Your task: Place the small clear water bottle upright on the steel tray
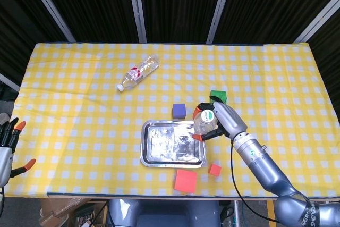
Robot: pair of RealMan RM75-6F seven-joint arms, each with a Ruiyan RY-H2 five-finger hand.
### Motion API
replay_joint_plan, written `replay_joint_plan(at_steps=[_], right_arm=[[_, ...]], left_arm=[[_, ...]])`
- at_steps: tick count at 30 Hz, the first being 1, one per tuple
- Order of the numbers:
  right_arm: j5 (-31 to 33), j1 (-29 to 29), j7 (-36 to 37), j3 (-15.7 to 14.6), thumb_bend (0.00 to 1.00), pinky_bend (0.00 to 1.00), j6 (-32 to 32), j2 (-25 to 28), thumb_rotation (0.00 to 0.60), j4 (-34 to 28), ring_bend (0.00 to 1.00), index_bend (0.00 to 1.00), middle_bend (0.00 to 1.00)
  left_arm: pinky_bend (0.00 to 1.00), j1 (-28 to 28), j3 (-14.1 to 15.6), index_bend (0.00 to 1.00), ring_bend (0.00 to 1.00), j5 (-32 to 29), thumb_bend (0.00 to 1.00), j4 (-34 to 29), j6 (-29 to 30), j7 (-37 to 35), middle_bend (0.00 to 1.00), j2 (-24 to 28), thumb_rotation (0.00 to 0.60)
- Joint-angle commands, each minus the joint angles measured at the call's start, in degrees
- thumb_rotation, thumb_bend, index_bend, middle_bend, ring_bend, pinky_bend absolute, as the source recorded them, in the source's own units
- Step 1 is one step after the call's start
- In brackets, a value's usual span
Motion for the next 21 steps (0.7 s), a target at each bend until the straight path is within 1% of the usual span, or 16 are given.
replay_joint_plan(at_steps=[1, 3, 5, 9, 12, 14, 16, 17, 18, 21], right_arm=[[6.7, 4.1, -4.4, 3.9, 0.19, 0.00, 1.0, 9.4, 0.600, -7.9, 0.42, 0.79, 0.61], [8.8, 4.8, -3.9, 4.4, 0.19, 0.00, 0.1, 11.6, 0.600, -7.9, 0.42, 0.79, 0.61], [9.8, 4.9, -3.6, 4.0, 0.19, 0.00, -0.8, 12.9, 0.600, -7.9, 0.42, 0.79, 0.61], [9.9, 4.1, -2.6, 1.5, 0.19, 0.00, -1.8, 12.9, 0.600, -7.9, 0.42, 0.79, 0.61], [8.5, 3.0, -1.6, -1.2, 0.19, 0.00, -2.6, 10.2, 0.600, -5.9, 0.42, 0.79, 0.61], [6.8, 1.9, 0.0, -3.3, 0.19, 0.00, -3.9, 7.0, 0.600, -3.4, 0.42, 0.79, 0.61], [5.6, 1.1, 0.9, -4.7, 0.19, 0.00, -4.9, 5.1, 0.600, -2.0, 0.42, 0.79, 0.61], [3.9, -0.2, 2.3, -6.3, 0.19, 0.00, -6.0, 2.5, 0.600, -0.3, 0.42, 0.79, 0.61], [2.7, -1.1, 3.5, -7.1, 0.19, 0.00, -6.7, 0.8, 0.600, 0.9, 0.42, 0.79, 0.61], [-3.9, -4.7, 8.8, -8.9, 0.19, 0.00, -9.6, -4.6, 0.600, 5.6, 0.42, 0.79, 0.61]], left_arm=[[0.00, 0.1, 0.0, 0.00, 0.00, 0.0, 0.13, -0.1, 0.2, 0.1, 0.00, 0.0, 0.600], [0.00, 0.2, 0.1, 0.00, 0.00, 0.1, 0.13, -0.1, 0.1, 0.1, 0.00, 0.1, 0.600], [0.00, 0.2, 0.2, 0.00, 0.00, 0.2, 0.13, 0.0, 0.2, 0.0, 0.00, 0.1, 0.600], [0.00, 0.2, 0.2, 0.00, 0.00, 0.2, 0.13, -0.2, 0.2, 0.3, 0.00, 0.0, 0.600], [0.00, 0.2, 0.1, 0.00, 0.00, 0.1, 0.13, -0.3, 0.2, 0.3, 0.00, 0.0, 0.600], [0.00, 0.3, 0.0, 0.00, 0.00, 0.0, 0.13, -0.3, 0.3, 0.3, 0.00, 0.1, 0.600], [0.00, 0.3, 0.0, 0.00, 0.00, -0.1, 0.13, -0.3, 0.3, 0.3, 0.00, 0.1, 0.600], [0.00, 0.3, 0.0, 0.00, 0.00, -0.1, 0.13, -0.3, 0.3, 0.3, 0.00, 0.1, 0.600], [0.00, 0.3, 0.0, 0.00, 0.00, 0.0, 0.13, -0.3, 0.3, 0.3, 0.00, 0.1, 0.600], [0.00, 0.3, 0.1, 0.00, 0.00, 0.1, 0.13, -0.3, 0.3, 0.4, 0.00, 0.0, 0.600]])
